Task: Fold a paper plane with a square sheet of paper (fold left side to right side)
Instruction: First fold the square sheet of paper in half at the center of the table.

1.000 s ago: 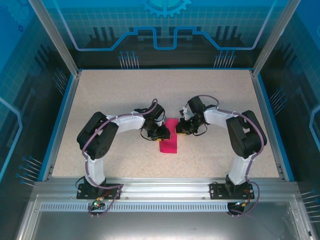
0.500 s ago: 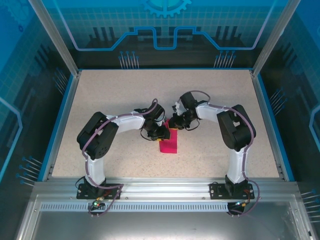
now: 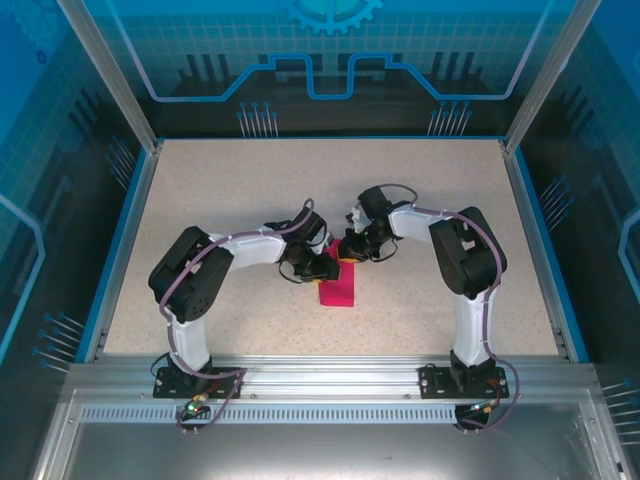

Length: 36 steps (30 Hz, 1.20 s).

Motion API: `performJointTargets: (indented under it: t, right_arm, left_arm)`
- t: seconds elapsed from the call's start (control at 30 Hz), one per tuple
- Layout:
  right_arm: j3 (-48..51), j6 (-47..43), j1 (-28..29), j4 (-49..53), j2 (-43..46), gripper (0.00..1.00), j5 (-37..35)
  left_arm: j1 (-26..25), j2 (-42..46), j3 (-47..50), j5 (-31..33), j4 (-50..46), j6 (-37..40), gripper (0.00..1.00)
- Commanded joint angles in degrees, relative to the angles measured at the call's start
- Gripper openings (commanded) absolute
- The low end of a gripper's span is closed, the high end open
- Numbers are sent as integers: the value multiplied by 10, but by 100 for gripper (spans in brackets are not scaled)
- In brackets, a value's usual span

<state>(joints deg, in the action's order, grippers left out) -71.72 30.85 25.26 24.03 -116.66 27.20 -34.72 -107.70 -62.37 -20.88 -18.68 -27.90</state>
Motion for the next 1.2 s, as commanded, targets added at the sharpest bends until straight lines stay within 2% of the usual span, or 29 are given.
performJointTargets:
  t: [0.0, 0.43, 0.93, 1.17]
  right_arm:
    - [12, 13, 6, 39, -41, 13, -62]
    - [11, 16, 7, 44, -47, 13, -62]
    - [10, 12, 7, 44, -50, 13, -59]
    - [11, 10, 9, 41, -48, 13, -54]
  left_arm:
    - [-13, 25, 52, -22, -16, 27, 39]
    - [-46, 82, 142, -47, 47, 31, 39]
    - [-80, 120, 217, -46, 78, 0, 39]
    - [-85, 169, 230, -53, 78, -7, 41]
